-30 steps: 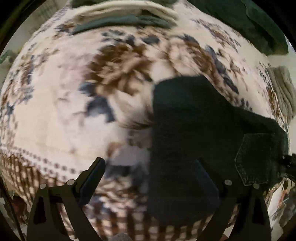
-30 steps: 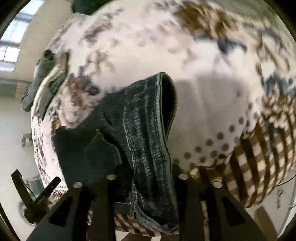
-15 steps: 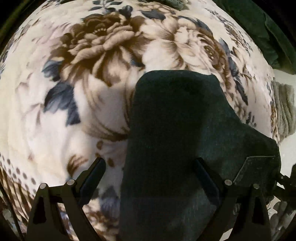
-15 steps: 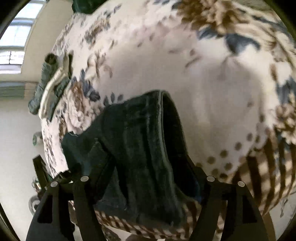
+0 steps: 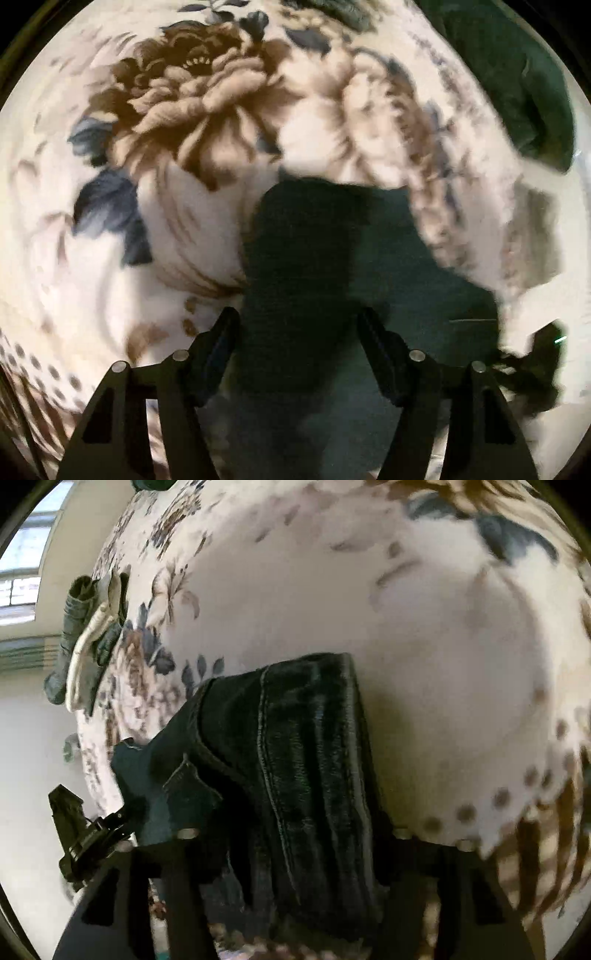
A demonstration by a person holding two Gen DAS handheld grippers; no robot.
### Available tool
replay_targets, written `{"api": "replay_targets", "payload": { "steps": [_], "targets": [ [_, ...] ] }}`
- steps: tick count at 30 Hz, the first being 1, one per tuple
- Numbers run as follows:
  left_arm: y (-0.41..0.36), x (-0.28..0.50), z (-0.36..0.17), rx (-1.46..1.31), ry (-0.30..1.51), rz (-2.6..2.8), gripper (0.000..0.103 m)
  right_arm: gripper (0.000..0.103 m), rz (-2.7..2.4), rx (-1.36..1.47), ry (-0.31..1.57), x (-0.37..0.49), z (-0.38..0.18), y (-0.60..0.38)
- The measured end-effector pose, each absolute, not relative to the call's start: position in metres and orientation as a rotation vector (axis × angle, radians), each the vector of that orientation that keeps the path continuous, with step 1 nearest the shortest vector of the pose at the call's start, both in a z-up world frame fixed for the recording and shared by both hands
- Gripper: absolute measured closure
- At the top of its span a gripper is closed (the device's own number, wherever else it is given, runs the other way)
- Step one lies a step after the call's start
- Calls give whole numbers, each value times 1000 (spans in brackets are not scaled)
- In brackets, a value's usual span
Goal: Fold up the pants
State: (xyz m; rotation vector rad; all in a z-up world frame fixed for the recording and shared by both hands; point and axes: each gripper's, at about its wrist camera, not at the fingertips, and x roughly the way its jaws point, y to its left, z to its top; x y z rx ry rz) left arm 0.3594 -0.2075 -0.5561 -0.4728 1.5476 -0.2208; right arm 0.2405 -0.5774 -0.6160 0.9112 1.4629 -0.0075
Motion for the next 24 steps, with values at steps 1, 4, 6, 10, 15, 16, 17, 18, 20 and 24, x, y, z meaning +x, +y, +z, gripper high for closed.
{"api": "replay_targets", "payload": {
  "steps": [1,4,6,10,15,16,17,18,20,24],
  "targets": [
    [-204,359,-553,-488,1548,-220,38,33,-8,934,1453,234,-610,-580],
    [-203,369,-560,-520,1562,-206,37,24,-6,1022,1418,211,-599,-582],
    [-204,381,-573,-558,1575,-186,37,22,-14,1045,1432,202,-602,-579],
    [-198,393,-592,-643,1565,-177,49,28,-69,1070,1424,196,-620,-573],
    [-188,398,-605,-687,1617,-191,51,45,-150,1092,1424,196,-642,-580],
    [-189,398,-598,-668,1624,-200,50,42,-139,1105,1416,195,-639,-580],
    [-190,397,-589,-653,1626,-211,50,37,-130,1126,1404,193,-636,-580],
    [-190,393,-579,-630,1619,-229,50,31,-115,1166,1375,185,-629,-581],
    [-189,379,-555,-585,1572,-271,38,18,-103,1228,1323,169,-617,-583],
    [-186,352,-547,-612,1561,-323,27,16,-80,1379,1260,128,-623,-568]
  ]
}}
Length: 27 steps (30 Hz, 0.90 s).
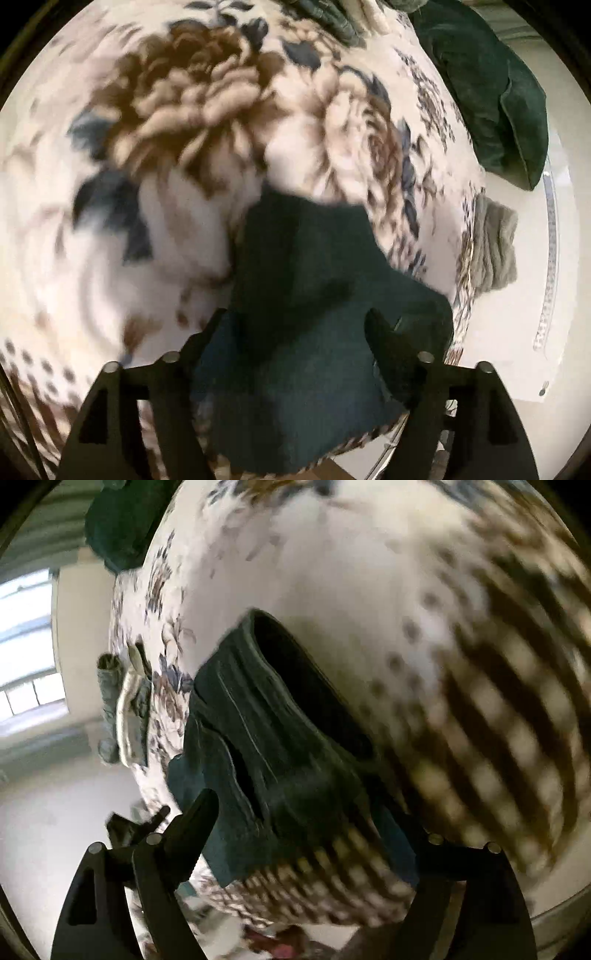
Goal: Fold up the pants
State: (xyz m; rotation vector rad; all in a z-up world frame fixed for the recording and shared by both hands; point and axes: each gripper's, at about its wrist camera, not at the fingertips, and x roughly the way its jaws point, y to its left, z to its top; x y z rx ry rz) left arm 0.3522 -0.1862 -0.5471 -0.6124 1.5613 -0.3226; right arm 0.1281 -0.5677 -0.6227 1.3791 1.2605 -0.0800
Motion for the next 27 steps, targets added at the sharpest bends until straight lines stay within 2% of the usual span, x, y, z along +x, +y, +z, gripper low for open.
{"api": "replay_targets", "payload": {
  "steps": [4,6,8,9,13,16,17,18,20,21,22,25,27],
  "targets": [
    [-189,339,-578,-644,1610,-331,24,16,8,1455,1285,137,-667,-536],
    [-191,340,-589,-647,1630,-341,23,5,15,1455,1268,154,-682,-528],
    [-191,341,-599,-655,1648,-364,23,3,25,1455,1225,165,-687,-527],
    [-193,342,-601,-645,1653,-364,23,3,26,1459,1215,170,-688,-527],
    [-201,345,-603,-602,1659,-408,10,3,25,1473,1127,183,-675,-521],
    [-210,346,-604,-555,1653,-410,10,4,-26,1400,1164,190,-680,-512],
    [-213,347,-602,-542,1641,-411,11,8,-48,1401,1153,189,-682,-511],
    [-216,347,-597,-531,1619,-416,18,16,-69,1396,1150,187,-681,-509],
    [-218,346,-586,-482,1574,-414,54,36,-102,1362,1133,182,-671,-508],
    [-213,345,-579,-506,1553,-419,60,47,-104,1356,1118,177,-665,-506],
    [-209,344,-574,-524,1540,-414,70,51,-103,1359,1110,175,-661,-505],
    [-205,343,-553,-538,1507,-434,83,57,-105,1323,1107,173,-641,-497],
    [-212,345,-534,-486,1487,-456,84,59,-106,1287,1105,175,-623,-490]
  ]
}}
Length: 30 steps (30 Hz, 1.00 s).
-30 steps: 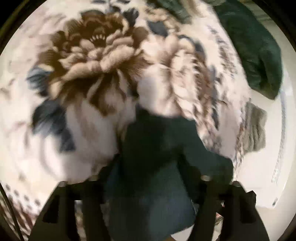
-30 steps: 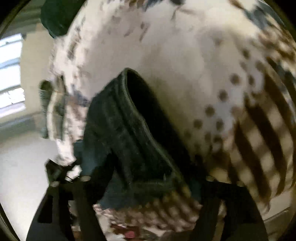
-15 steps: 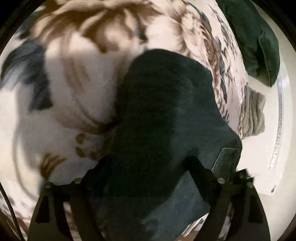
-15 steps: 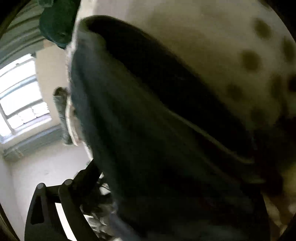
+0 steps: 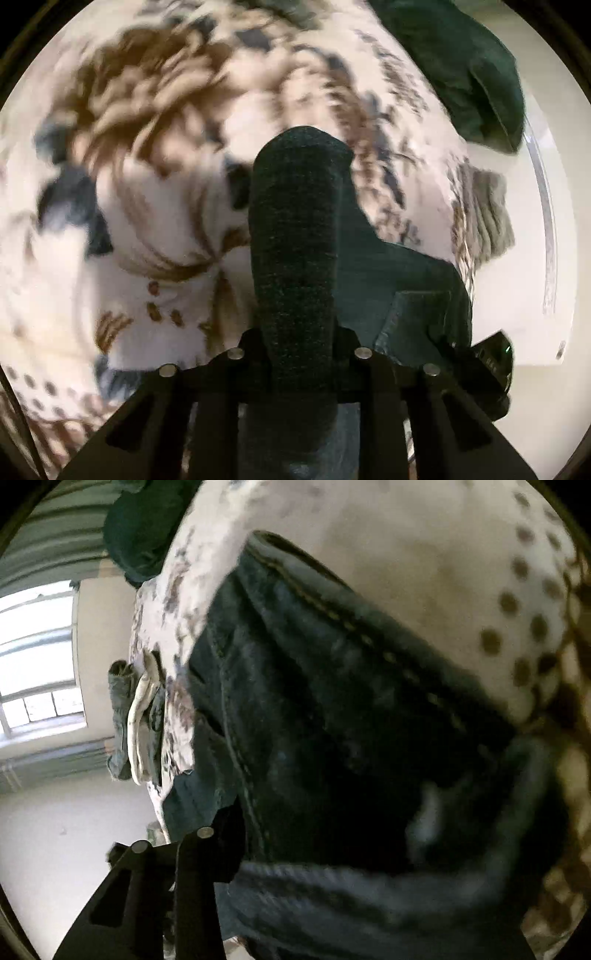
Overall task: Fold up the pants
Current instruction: 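Lift the folded jeans with both tools and carry them onto the clothes stack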
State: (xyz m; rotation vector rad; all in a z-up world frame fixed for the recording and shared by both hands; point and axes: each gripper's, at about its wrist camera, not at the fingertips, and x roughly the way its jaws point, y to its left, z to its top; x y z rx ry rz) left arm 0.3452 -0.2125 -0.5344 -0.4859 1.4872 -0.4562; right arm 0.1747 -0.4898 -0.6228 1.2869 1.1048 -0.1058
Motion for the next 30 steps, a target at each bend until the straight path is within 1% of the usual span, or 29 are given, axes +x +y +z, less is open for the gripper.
{"api": "replay_targets", "payload": {
  "steps": [3,10,13,18,23,27,30],
  "targets": [
    [-215,351,-514,-474,1475,-480,85,60,-114,1289,1101,172,-604,-498],
    [-210,368,-459,-461,1424,-554,86,61,-131,1277,1069,170,-536,-500],
    [-210,381,-439,-438,1409,-581,86,63,-124,1273,1028,172,-497,-495],
    [-191,413,-410,-474,1400,-627,86,63,-130,1278,965,184,-444,-479],
    [-153,480,-365,-471,1334,-636,86,63,-83,1284,908,267,-405,-446],
    [-103,563,-337,-476,1260,-587,86,63,0,1288,865,385,-391,-407],
    [-64,627,-331,-493,1216,-538,86,63,63,1295,850,461,-397,-383]
  ]
}}
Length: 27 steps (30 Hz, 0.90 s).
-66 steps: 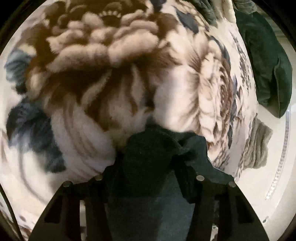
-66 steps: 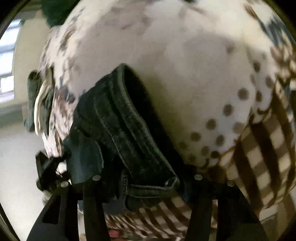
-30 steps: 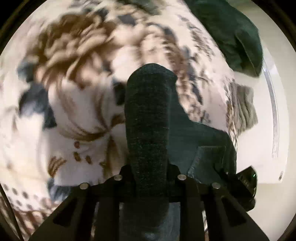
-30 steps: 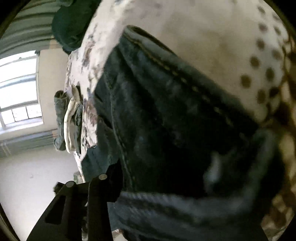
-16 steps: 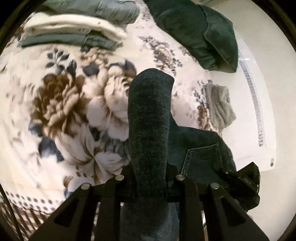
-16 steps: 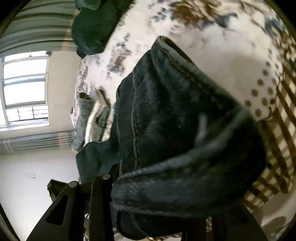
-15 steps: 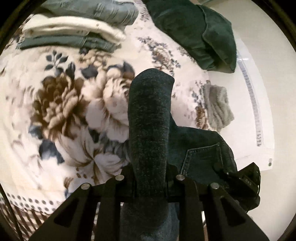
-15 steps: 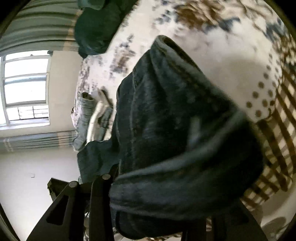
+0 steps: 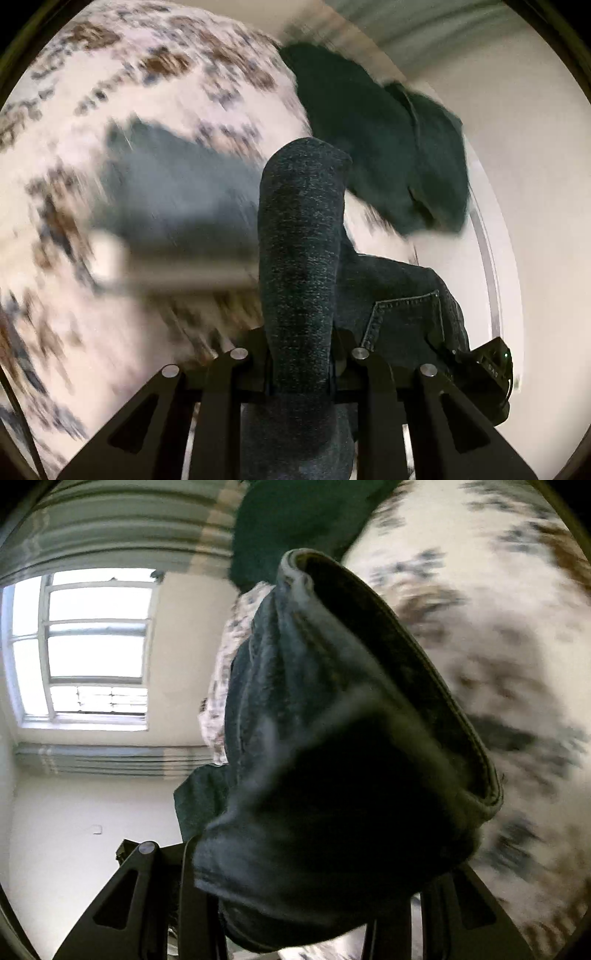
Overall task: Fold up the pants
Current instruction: 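Lift the folded jeans with both tools and carry them onto the clothes stack, then lower the jeans onto the stack and open both tools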
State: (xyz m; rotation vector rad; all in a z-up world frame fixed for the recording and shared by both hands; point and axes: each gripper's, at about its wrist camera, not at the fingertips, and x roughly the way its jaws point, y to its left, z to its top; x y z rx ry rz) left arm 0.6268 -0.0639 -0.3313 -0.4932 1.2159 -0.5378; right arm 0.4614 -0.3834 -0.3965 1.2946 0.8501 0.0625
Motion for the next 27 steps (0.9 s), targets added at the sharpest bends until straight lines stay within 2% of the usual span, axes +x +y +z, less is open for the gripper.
{"api": "replay_targets", "payload": {
  "steps": [3,7,10,13,17,19,20,21,22,23,27],
  "targets": [
    [-30,685,-339,-501,1189,-492,86,63,134,1275,851,552,-413,-356],
    [7,762,-386,-479,1219,-414,85,63,167,1277,891,649,-461,-326],
    [23,791,-441,-437,1294,-353,84,63,135,1299,953,674,-507,-314],
    [35,790,-484,-432,1342,-356,75,65,100,1359,952,675,-542,-326],
    [48,776,-495,-514,1323,-356,64,65,141,1320,1010,679,-544,-336],
    [42,765,-481,-449,1308,-305,59,56,142,1246,1080,681,-530,-339],
    [35,757,-468,-389,1295,-268,57,43,133,1207,1116,680,-521,-338],
    [30,754,-457,-347,1288,-238,57,23,116,1142,1159,676,-507,-336],
    [23,748,-446,-286,1281,-209,57,15,106,1072,1171,676,-495,-334],
    [16,744,-438,-245,1271,-195,50,11,74,980,1190,673,-482,-331],
    [-10,719,-402,-120,1202,-152,28,10,-72,494,1244,660,-428,-306]
  ]
}}
